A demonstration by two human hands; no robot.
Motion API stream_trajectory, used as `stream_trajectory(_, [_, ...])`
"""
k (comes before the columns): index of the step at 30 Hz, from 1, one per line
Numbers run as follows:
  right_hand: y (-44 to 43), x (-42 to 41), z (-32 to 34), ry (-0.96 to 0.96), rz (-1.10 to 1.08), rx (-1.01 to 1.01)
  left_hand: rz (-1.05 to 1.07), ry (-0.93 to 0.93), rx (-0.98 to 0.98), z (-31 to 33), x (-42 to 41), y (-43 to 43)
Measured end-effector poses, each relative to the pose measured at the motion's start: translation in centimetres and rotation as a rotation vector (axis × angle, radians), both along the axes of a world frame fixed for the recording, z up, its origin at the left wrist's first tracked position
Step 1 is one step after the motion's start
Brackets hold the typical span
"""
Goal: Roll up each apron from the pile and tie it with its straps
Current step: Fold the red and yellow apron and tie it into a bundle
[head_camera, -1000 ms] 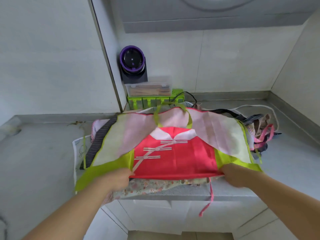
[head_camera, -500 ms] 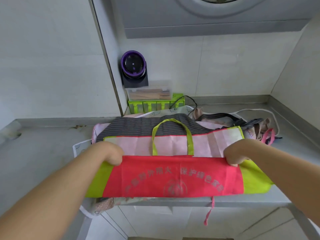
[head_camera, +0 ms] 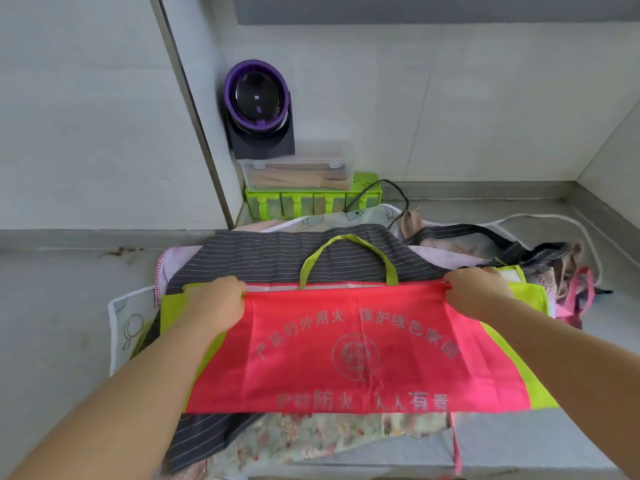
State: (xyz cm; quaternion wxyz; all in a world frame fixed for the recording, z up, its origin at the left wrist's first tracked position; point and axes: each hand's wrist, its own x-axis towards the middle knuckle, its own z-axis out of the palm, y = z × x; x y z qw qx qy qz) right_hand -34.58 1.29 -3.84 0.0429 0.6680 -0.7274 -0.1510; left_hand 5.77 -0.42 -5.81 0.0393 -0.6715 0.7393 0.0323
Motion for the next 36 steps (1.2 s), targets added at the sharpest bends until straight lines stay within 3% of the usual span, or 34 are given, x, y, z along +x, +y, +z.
stream_trajectory(5, [-1.7,-0.6,-2.1,-0.173,-0.033,-0.009,-0.026,-0.003,0.068,-2.1,0.2,-1.3])
stream_trajectory(11, [-2.4,-1.2,-3.8,-0.151,-0.017,-0.034,-0.036,-0.139,-0.091,-1.8,-0.5,-2.8])
stream_trajectory(14, [-2.9,-1.2,-4.3,-0.140,-0.027,-0.030,-0.057,-0.188,-0.064,-2.5,-0.6,-3.2])
stream_trajectory(18, [-2.9,-1.2,-5.1,-0.125,-0.017,-0.045,-0.032,-0.087,-0.207,-3.4,-1.8,-2.9])
stream_trajectory(22, [-2.8,-1.4,-5.2,-0.075,0.060,-0.136,-0.210,0.125,-0.335,-2.9,-6.2,-0.8])
stream_trajectory(25, [-2.8,-1.9,-6.0,-0.059,0.114,-0.216,-0.305,0.157,-0.264,-3.9,-9.6,1.2])
stream_trajectory(31, [-3.0,-2.6,-7.4,-0.108,0.197,-0.322,-0.237,0.059,-0.112,-7.3,-10.2,2.4])
stream_trajectory(36, [-3.5,-3.1,-8.0,-0.385,0.111,-0.291,-0.211,0.094,-0.122,-8.3,-10.5,2.8])
